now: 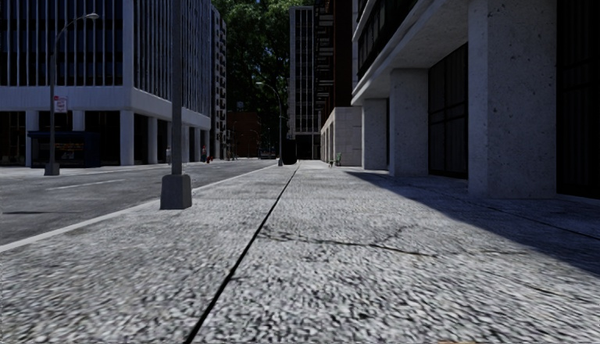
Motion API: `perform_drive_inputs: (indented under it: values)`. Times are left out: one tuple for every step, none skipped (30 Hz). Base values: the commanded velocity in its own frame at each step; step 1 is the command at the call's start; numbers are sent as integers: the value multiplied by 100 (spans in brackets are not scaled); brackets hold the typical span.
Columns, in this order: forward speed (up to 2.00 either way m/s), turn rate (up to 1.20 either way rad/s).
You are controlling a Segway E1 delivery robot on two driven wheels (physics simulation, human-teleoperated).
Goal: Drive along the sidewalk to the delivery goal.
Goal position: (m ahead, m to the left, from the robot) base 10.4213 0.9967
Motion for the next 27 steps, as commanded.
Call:
perform_drive_inputs:
  values:
    - [200,0]
    - [200,0]
    - [200,0]
    - [200,0]
    - [200,0]
    - [200,0]
    - [200,0]
    - [200,0]
    - [200,0]
    - [200,0]
    - [200,0]
    - [200,0]
    - [200,0]
    - [200,0]
    - [200,0]
    - [200,0]
    - [200,0]
    - [200,0]
    - [200,0]
    - [200,0]
    - [200,0]
    - [200,0]
    - [200,0]
    - [200,0]
    - [200,0]
    - [200,0]
    - [200,0]
